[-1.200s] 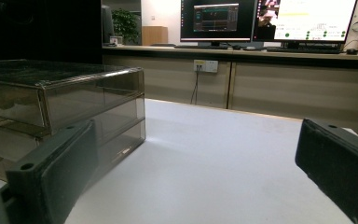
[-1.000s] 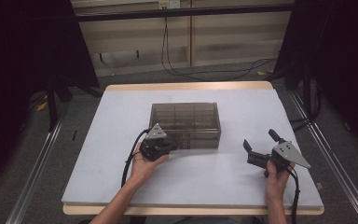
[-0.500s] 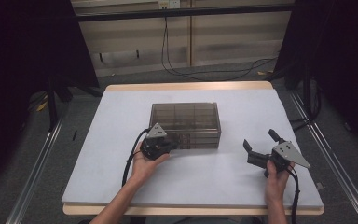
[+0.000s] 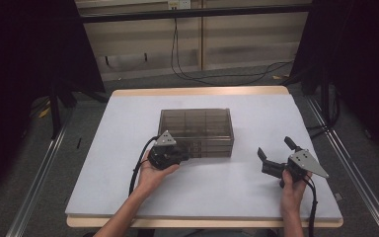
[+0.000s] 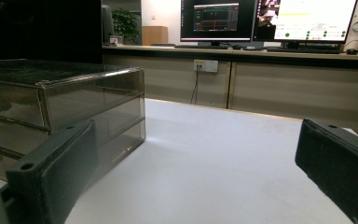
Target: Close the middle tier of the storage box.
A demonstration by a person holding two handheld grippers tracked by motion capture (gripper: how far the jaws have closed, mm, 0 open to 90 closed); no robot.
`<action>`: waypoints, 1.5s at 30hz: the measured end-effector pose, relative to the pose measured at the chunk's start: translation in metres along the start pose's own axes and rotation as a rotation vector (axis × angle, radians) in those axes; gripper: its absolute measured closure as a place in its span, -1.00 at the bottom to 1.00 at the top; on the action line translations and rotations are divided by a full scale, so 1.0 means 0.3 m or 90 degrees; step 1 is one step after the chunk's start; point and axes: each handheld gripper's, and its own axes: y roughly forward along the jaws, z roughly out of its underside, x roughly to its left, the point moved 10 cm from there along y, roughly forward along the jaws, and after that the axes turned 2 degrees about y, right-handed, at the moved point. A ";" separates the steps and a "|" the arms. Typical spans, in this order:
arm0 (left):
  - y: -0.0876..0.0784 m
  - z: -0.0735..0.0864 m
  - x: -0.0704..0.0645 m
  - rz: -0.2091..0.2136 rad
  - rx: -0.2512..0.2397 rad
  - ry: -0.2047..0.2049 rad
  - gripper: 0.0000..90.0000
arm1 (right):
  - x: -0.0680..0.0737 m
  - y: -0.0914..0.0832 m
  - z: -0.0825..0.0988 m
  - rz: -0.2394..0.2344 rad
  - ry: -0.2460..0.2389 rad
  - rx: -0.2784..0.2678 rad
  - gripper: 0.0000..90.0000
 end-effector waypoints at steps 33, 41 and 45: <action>-0.135 -0.001 -0.050 -0.004 -0.006 -0.013 -0.82 | 0.000 0.000 0.000 0.000 -0.001 0.000 -1.00; -0.199 0.026 -0.035 -0.023 -0.008 -0.016 -0.83 | -0.001 0.000 0.000 0.001 0.000 -0.001 -1.00; -0.223 0.046 -0.027 -0.023 -0.004 -0.021 -0.85 | -0.001 0.000 0.000 0.001 0.000 -0.001 -1.00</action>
